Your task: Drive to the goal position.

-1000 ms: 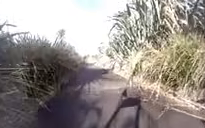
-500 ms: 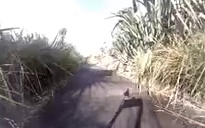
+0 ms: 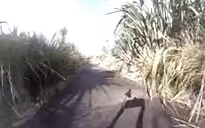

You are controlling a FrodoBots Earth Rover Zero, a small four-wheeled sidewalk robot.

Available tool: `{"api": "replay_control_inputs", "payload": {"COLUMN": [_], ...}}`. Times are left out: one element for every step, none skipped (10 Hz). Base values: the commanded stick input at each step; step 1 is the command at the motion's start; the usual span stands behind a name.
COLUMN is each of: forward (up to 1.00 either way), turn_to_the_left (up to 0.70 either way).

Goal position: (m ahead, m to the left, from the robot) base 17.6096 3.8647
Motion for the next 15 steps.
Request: {"api": "replay_control_inputs", "payload": {"forward": [0.7, 0.7, 0.7, 0.7, 0.7, 0.7, 0.7, 0.7, 0.7, 0.7, 0.7, 0.7, 0.7, 0.7, 0.7], "turn_to_the_left": [0.0, 0.0, 0.0, 0.0, 0.0, 0.0, 0.0, -0.02, -0.08, -0.3, -0.2, -0.06, -0.01, 0.0, 0.0]}}
